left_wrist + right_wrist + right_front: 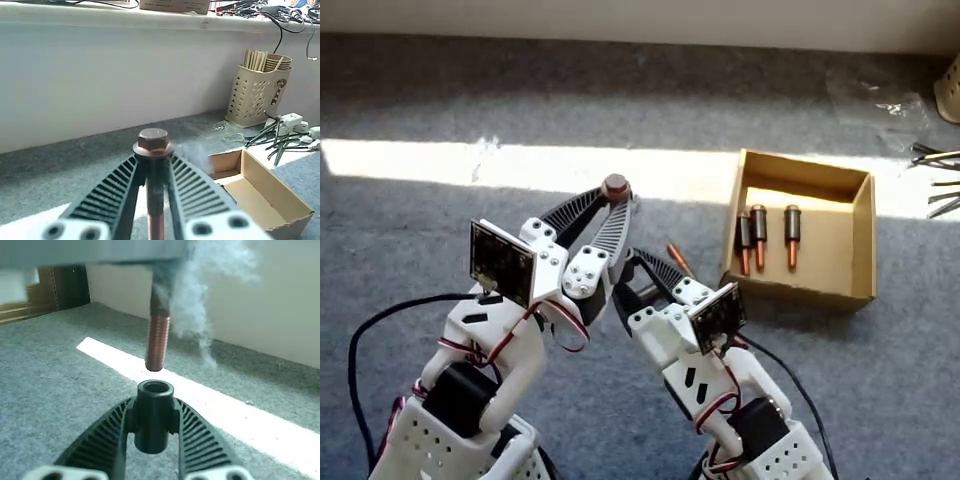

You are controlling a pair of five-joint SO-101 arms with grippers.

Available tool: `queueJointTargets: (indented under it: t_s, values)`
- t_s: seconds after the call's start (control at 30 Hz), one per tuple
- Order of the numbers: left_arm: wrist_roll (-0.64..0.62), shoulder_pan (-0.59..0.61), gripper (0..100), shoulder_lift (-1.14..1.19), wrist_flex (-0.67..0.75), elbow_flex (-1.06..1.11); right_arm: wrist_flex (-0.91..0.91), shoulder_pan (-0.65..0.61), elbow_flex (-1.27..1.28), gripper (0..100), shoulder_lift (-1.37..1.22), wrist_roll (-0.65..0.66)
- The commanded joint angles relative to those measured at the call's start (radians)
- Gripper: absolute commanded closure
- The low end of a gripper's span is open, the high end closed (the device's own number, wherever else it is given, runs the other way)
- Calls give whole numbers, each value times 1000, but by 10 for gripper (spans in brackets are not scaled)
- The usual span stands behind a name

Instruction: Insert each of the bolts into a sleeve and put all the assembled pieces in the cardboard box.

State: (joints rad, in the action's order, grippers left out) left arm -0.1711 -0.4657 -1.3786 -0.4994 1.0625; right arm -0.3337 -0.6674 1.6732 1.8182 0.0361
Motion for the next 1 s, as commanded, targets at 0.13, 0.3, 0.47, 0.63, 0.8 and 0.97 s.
queueJointTargets:
  t_s: [0.13,0.3,0.47,0.63,0.8,0.97]
  values:
    - [0,-51,995,-16,31,-2,-1,10,96,995,21,-2]
    - [0,-56,995,-16,29,-1,-1,10,96,995,21,-2]
    - [0,-56,995,-16,26,-1,1,10,96,995,21,-2]
    - [0,-56,995,-16,26,-1,2,10,94,995,21,-2]
    - [0,-53,995,-16,25,-1,2,12,87,995,21,-2]
    - [0,-50,995,-16,25,-1,2,12,87,995,21,-2]
